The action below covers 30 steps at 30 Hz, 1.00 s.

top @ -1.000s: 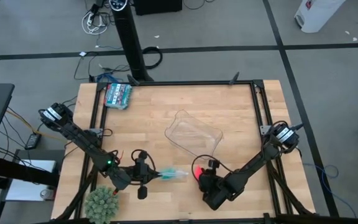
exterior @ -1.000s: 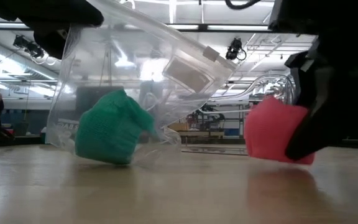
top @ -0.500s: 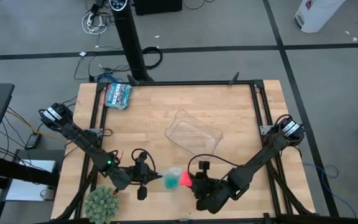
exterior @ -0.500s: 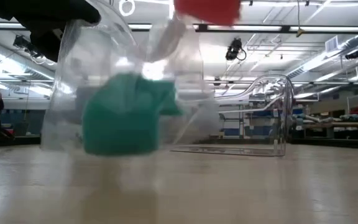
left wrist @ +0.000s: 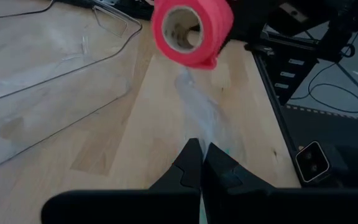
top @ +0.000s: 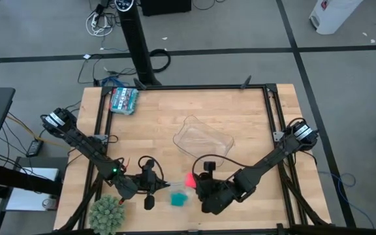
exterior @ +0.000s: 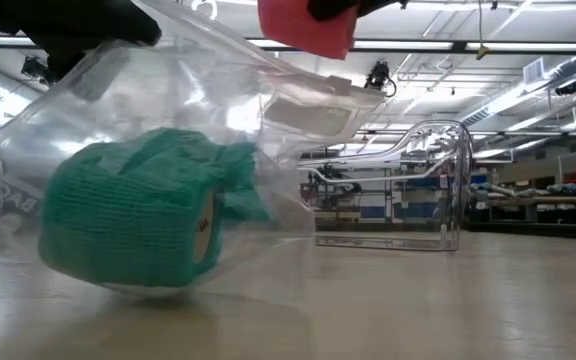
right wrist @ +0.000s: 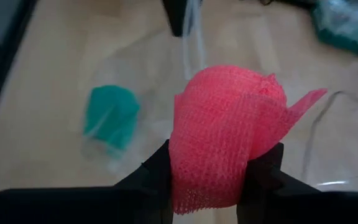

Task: Roll bandage
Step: Put the pink bandage into the transparent zip bag

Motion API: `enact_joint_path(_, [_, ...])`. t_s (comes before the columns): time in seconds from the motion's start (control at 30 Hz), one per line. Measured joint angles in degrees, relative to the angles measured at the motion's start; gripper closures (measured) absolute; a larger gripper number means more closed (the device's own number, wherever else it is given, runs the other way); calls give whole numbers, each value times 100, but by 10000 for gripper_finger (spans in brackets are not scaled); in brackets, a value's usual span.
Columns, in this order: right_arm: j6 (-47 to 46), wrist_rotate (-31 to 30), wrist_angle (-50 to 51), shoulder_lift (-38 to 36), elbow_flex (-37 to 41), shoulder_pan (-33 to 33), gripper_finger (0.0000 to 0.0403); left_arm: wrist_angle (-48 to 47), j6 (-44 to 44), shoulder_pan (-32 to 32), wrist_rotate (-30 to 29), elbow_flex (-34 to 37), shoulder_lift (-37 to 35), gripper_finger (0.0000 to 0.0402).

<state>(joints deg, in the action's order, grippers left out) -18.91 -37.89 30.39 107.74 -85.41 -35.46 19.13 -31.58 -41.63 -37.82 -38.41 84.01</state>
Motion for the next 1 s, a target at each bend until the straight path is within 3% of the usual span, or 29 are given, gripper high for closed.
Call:
enact_joint_path(0.1, [271,-113,-22,0,0,29,288,14,9,1,0,0,0,399])
enact_joint_path(0.27, [531,394,-370,0,2,243,288,21,106,1,-97,0,0,399])
enact_joint_path(0.73, [1129,998,-1034,2,2,527,288,101,168,1,-475,0,0,399])
enact_joint_path(1.0, [1156,1346,-1010,2,2,574,288,939,1152,1,-563,2,4,399])
